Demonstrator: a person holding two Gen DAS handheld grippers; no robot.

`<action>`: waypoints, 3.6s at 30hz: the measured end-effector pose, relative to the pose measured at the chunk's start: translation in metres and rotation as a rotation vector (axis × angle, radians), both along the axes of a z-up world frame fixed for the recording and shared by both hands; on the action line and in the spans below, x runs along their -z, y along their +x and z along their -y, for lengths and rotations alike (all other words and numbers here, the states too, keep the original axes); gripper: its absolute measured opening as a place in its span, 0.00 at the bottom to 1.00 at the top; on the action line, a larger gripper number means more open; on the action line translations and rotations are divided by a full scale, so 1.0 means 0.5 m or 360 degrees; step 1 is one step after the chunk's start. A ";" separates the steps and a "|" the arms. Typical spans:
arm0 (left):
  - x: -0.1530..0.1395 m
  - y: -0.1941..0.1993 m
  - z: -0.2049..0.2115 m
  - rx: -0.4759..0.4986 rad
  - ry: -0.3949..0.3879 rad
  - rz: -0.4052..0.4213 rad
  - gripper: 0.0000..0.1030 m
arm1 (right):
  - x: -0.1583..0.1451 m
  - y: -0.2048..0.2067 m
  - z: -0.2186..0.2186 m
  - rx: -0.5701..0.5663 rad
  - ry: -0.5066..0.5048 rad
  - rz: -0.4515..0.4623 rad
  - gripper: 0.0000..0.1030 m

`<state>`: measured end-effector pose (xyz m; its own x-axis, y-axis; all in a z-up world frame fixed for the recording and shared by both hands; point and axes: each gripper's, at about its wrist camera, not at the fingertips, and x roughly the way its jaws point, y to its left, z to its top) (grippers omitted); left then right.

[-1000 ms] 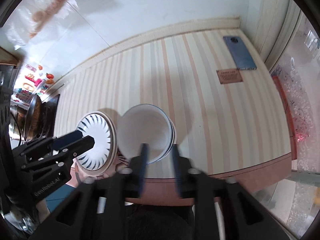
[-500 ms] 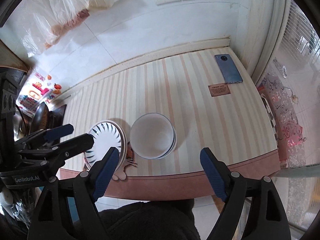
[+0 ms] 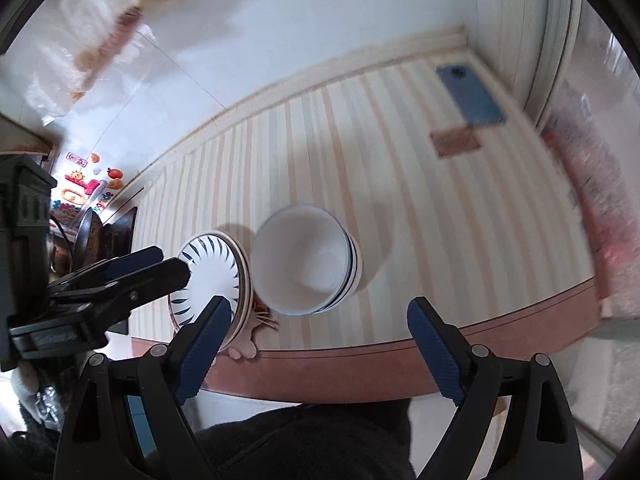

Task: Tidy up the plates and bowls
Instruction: 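Lift the three nested bowls with both grippers off the counter, then carry the bowl stack with both grippers over the plate stack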

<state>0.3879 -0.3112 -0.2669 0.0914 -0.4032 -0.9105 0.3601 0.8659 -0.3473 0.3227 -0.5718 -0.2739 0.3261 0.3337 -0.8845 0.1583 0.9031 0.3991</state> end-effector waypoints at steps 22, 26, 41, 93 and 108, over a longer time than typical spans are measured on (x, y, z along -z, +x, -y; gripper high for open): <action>0.241 0.110 0.074 0.0074 -0.0037 -0.0503 0.43 | 0.379 0.107 -0.005 -0.0006 0.0554 -0.0303 0.73; 0.239 0.110 0.076 0.0064 -0.0045 -0.0498 0.43 | 0.404 0.121 -0.012 -0.0003 0.0574 -0.0325 0.53; 0.235 0.099 0.046 -0.0058 -0.0043 -0.0522 0.43 | 0.431 0.133 -0.007 0.0074 0.0723 -0.0382 0.51; 0.201 0.066 -0.420 -0.0821 -0.0045 -0.0547 0.43 | 0.403 0.277 -0.524 -0.0664 0.0787 -0.0609 0.51; 0.174 0.037 -0.406 -0.0747 0.0106 -0.0387 0.44 | 0.380 0.277 -0.554 -0.0705 0.0571 -0.0555 0.51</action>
<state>0.4063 -0.1083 -0.3540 0.0311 -0.3101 -0.9502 -0.1558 0.9375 -0.3111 0.4612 -0.2950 -0.4637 -0.1947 0.6636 -0.7223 -0.0230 0.7331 0.6797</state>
